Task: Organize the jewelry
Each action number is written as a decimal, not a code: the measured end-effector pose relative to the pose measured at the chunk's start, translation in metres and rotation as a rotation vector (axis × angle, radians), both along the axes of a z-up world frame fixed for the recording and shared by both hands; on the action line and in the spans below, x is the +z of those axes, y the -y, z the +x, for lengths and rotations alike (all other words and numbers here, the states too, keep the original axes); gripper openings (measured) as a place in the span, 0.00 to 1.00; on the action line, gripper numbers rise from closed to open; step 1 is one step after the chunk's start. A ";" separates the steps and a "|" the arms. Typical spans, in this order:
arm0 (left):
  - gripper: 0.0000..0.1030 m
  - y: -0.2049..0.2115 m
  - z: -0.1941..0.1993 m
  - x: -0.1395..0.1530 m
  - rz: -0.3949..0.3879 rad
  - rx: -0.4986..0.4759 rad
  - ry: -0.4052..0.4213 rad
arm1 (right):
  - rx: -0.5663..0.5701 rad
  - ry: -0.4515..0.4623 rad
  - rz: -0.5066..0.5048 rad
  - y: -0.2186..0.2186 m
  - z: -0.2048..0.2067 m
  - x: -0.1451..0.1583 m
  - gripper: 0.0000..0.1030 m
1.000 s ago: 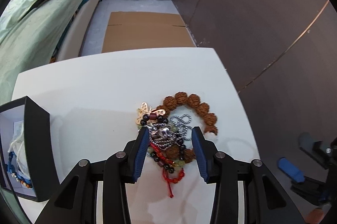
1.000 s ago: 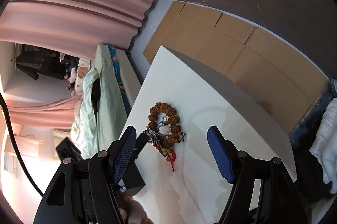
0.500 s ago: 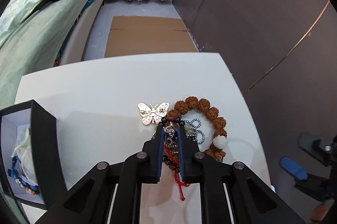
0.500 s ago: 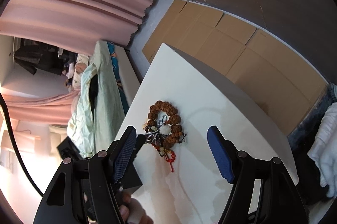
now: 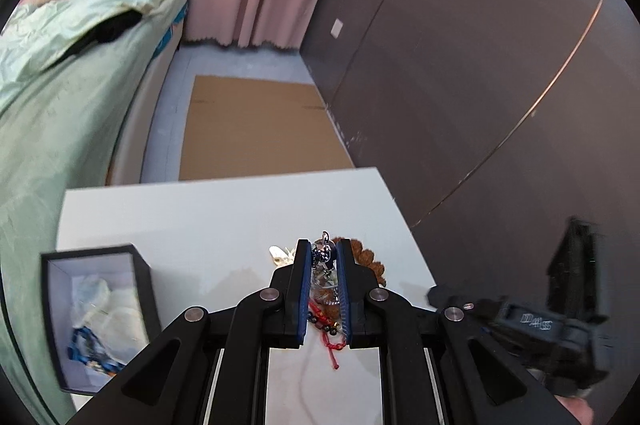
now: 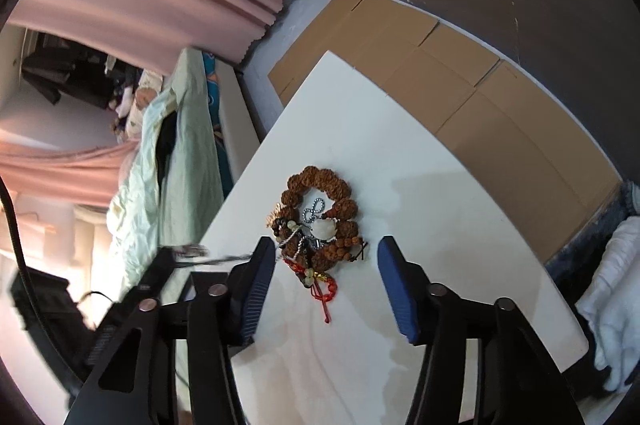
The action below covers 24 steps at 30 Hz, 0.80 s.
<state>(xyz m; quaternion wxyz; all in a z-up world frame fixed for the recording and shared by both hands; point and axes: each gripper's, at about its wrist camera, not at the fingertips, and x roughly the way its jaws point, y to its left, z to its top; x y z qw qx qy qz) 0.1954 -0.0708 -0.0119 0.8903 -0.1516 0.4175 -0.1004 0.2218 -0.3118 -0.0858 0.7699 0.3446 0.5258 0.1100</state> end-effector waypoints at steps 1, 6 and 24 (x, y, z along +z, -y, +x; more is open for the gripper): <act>0.12 -0.004 -0.002 0.004 -0.006 0.000 0.011 | 0.008 0.001 -0.016 -0.004 0.001 0.000 0.52; 0.12 -0.025 -0.015 0.024 -0.046 0.002 0.064 | 0.026 -0.001 -0.059 -0.017 0.006 -0.006 0.52; 0.12 -0.105 -0.039 0.070 -0.265 0.060 0.229 | 0.068 0.082 -0.323 -0.048 0.035 -0.011 0.52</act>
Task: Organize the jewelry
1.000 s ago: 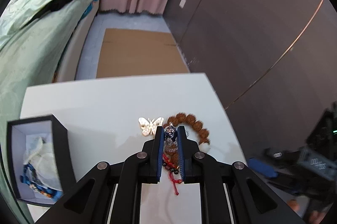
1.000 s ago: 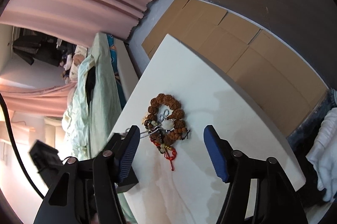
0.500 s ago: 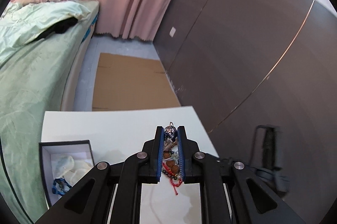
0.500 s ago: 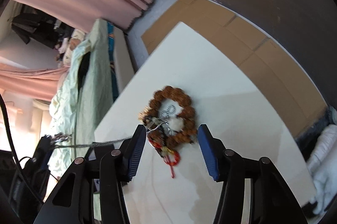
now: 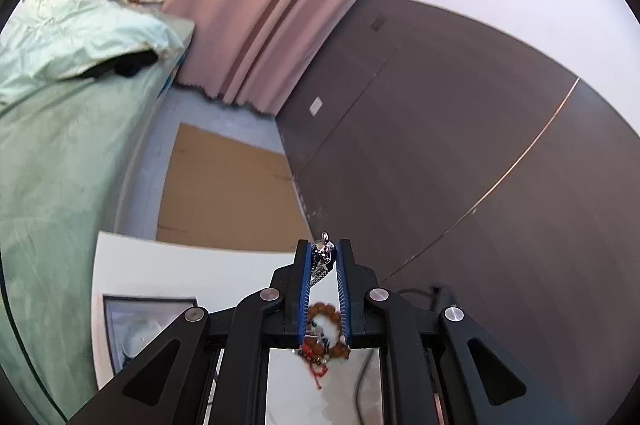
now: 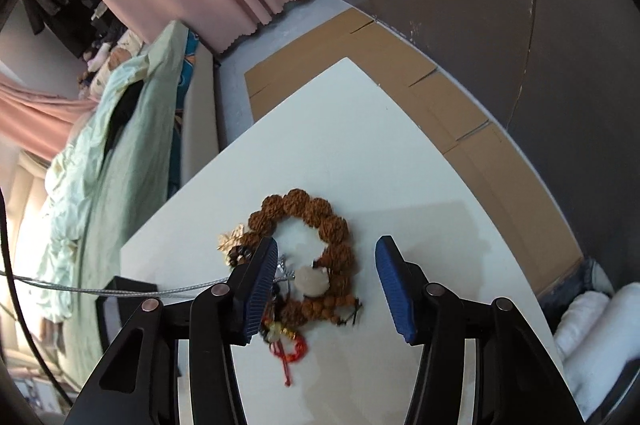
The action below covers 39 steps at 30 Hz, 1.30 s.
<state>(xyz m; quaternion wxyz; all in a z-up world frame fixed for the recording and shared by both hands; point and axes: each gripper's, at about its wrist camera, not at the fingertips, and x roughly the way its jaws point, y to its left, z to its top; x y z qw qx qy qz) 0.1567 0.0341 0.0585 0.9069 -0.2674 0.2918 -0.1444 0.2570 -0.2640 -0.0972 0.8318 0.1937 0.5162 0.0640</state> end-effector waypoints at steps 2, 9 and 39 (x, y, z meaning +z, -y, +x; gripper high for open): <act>0.12 -0.005 -0.001 0.006 -0.019 -0.006 0.015 | 0.012 -0.009 -0.023 -0.006 0.005 -0.002 0.48; 0.12 -0.018 -0.008 0.031 -0.041 0.008 0.083 | 0.070 -0.048 -0.175 -0.032 0.015 -0.008 0.39; 0.12 -0.051 -0.050 0.108 0.079 0.115 0.232 | 0.230 0.197 0.323 -0.057 -0.017 0.063 0.20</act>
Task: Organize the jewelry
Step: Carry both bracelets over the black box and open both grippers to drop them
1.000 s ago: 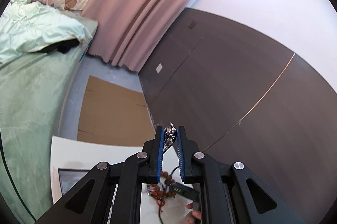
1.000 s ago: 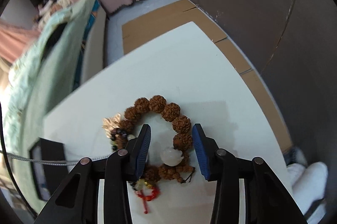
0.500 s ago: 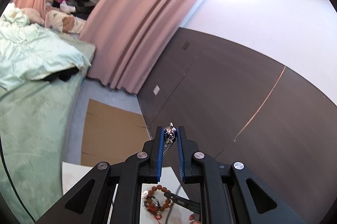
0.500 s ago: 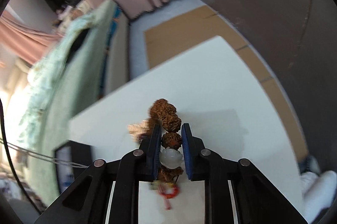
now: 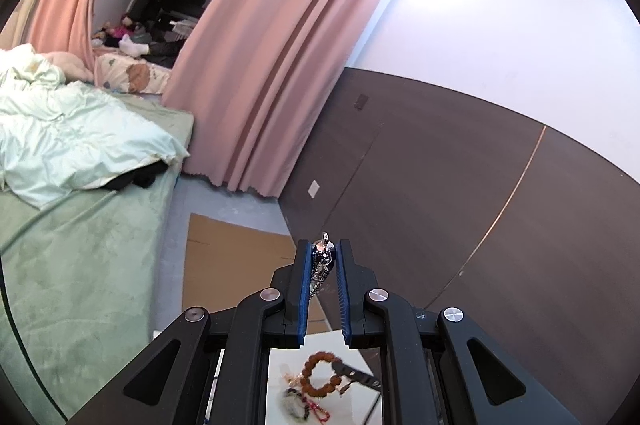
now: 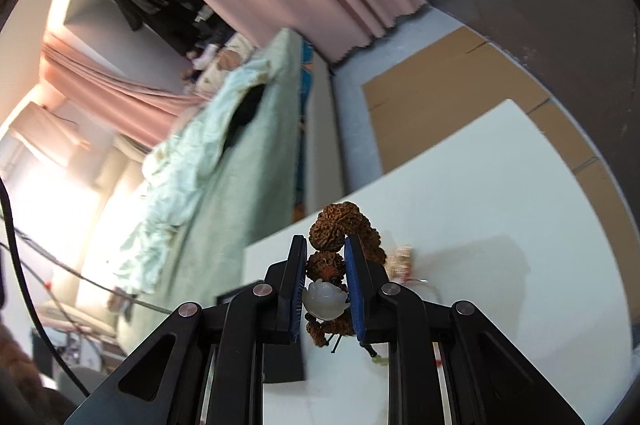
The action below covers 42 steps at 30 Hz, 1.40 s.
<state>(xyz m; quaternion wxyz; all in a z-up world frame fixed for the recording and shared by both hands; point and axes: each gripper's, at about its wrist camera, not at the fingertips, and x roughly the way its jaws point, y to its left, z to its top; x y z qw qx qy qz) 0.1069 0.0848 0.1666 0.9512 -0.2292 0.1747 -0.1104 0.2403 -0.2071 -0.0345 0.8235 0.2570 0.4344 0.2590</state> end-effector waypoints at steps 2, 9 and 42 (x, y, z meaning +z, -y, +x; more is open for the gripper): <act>0.12 -0.002 0.000 -0.010 -0.010 0.004 -0.020 | 0.009 0.012 0.028 -0.003 0.000 0.003 0.20; 0.12 -0.015 0.004 -0.063 -0.093 0.019 -0.112 | 0.021 0.038 0.059 -0.009 -0.009 0.007 0.20; 0.74 -0.080 0.011 -0.180 -0.192 0.107 -0.428 | 0.250 0.155 -0.062 -0.120 -0.055 0.006 0.20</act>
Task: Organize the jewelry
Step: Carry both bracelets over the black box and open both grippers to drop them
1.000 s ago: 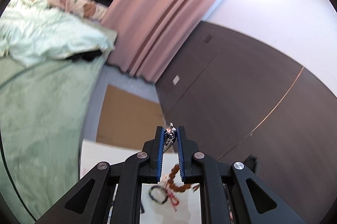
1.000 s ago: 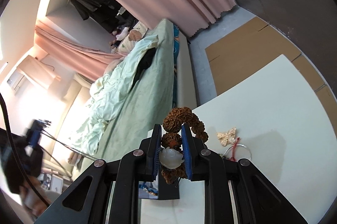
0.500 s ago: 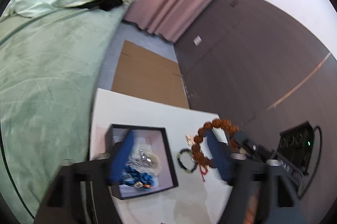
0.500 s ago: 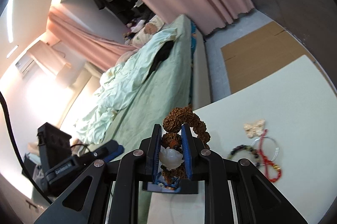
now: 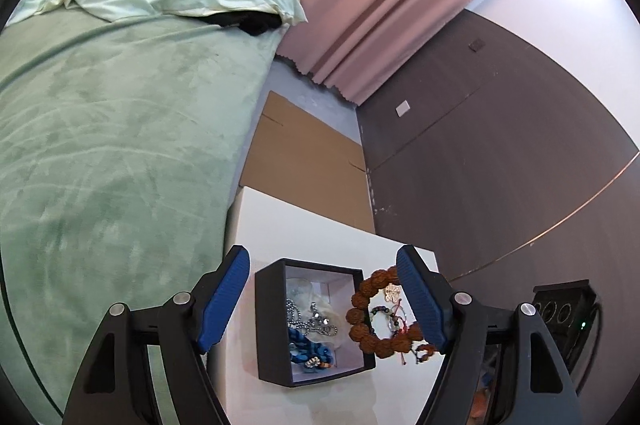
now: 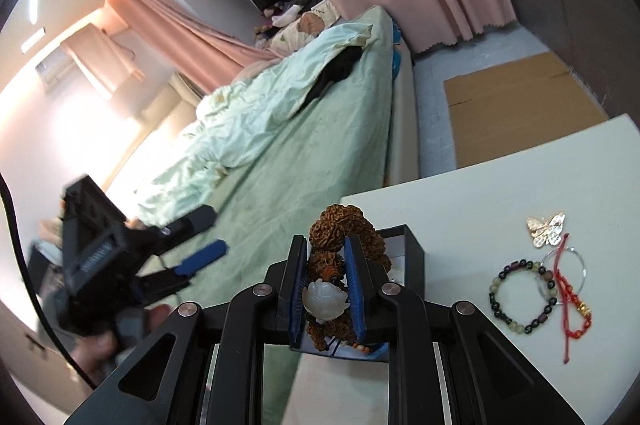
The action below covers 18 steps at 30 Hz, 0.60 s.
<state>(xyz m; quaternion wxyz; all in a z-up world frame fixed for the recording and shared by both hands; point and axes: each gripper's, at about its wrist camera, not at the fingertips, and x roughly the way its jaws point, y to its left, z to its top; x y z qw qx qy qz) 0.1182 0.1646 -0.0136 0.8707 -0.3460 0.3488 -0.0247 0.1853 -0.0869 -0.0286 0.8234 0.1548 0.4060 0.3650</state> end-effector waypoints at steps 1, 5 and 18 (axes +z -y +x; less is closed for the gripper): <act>0.74 0.000 0.000 0.001 0.007 -0.003 0.001 | 0.001 0.014 -0.032 -0.007 -0.001 0.000 0.21; 0.74 0.002 -0.001 0.003 0.017 -0.010 0.005 | 0.058 -0.020 -0.052 -0.022 -0.004 -0.005 0.43; 0.91 0.019 0.003 -0.001 0.042 -0.024 -0.021 | -0.106 -0.075 -0.084 0.031 -0.003 -0.005 0.44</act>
